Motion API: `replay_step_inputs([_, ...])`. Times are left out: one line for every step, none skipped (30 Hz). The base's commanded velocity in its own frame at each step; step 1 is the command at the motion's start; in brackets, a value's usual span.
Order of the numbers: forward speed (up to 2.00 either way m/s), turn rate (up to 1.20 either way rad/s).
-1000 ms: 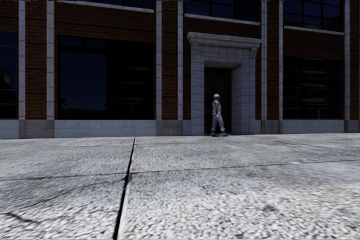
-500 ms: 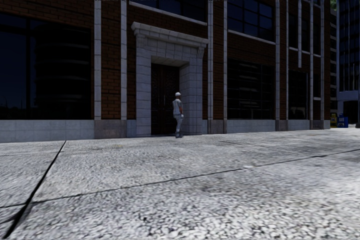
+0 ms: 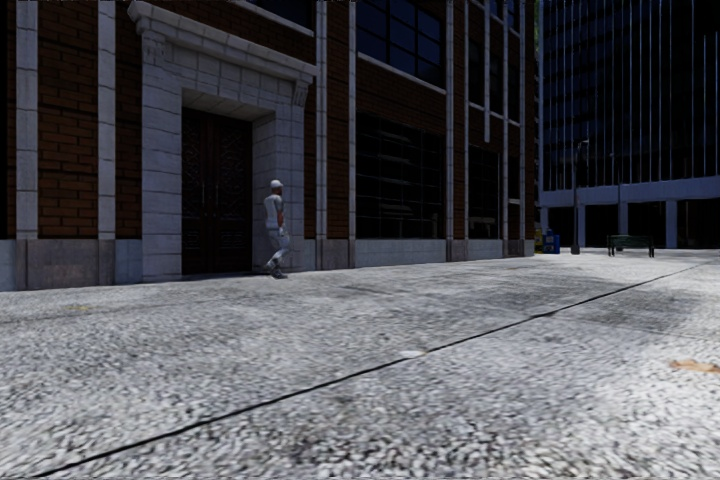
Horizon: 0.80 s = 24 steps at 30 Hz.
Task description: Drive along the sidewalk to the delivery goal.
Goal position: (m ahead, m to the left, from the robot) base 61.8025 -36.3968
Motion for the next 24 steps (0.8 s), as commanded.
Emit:
replay_step_inputs([1.56, -0.64])
replay_step_inputs([1.56, -0.64])
replay_step_inputs([1.56, -0.64])
replay_step_inputs([1.56, -0.64])
replay_step_inputs([1.56, -0.64])
replay_step_inputs([1.58, -0.64])
replay_step_inputs([1.63, -0.64])
replay_step_inputs([1.63, -0.64])
replay_step_inputs([1.66, -0.64])
replay_step_inputs([1.68, -0.64])
replay_step_inputs([1.68, -0.64])
replay_step_inputs([1.68, -0.64])
replay_step_inputs([1.69, -0.64])
replay_step_inputs([1.69, -0.64])
replay_step_inputs([1.69, -0.64])
replay_step_inputs([1.69, -0.64])
replay_step_inputs([1.70, -0.64])
replay_step_inputs([1.70, -0.64])
replay_step_inputs([1.70, -0.64])
replay_step_inputs([1.70, -0.64])
replay_step_inputs([1.71, -0.64])
replay_step_inputs([1.72, -0.64])
replay_step_inputs([1.73, -0.64])
replay_step_inputs([1.73, -0.64])
